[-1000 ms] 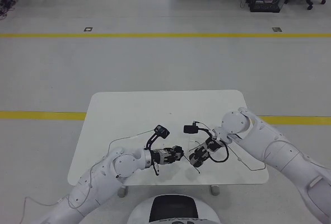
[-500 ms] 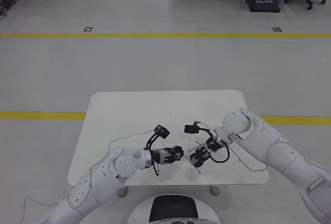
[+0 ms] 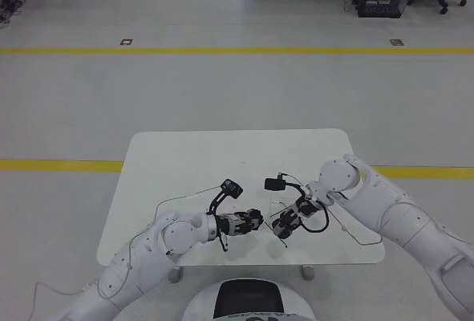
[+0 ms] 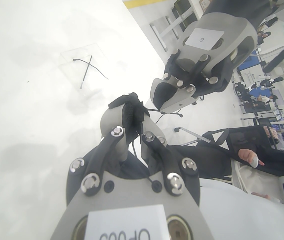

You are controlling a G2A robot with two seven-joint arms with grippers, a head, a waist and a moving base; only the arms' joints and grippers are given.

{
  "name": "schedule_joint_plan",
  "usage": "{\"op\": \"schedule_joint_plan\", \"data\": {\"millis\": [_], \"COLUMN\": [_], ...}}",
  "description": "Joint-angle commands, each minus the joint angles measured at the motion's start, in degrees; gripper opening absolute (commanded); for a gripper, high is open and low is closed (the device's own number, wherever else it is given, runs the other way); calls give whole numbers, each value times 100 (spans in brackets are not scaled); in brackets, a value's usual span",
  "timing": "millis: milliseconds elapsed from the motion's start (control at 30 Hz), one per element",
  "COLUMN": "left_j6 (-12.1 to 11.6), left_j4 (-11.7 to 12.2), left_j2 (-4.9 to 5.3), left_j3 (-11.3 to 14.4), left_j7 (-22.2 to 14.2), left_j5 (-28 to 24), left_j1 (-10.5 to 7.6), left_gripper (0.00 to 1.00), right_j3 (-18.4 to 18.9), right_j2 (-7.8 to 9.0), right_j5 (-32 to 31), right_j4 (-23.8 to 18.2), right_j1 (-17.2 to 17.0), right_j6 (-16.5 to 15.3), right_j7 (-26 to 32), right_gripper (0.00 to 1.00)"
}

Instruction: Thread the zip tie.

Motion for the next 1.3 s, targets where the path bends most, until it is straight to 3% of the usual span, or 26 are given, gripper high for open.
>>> {"op": "schedule_joint_plan", "data": {"millis": [0, 1267], "left_j6": [0, 47], "left_j4": [0, 86], "left_j2": [0, 32], "left_j3": [0, 146], "left_j7": [0, 195], "left_j5": [0, -110], "left_j1": [0, -74], "left_gripper": [0, 0], "right_j3": [-20, -108], "right_j2": [-7, -23], "right_j5": [11, 50], "right_j4": [16, 71], "right_j1": [18, 82], "right_j6": [-5, -18], "right_j7": [0, 0], "right_gripper": [0, 0]}}
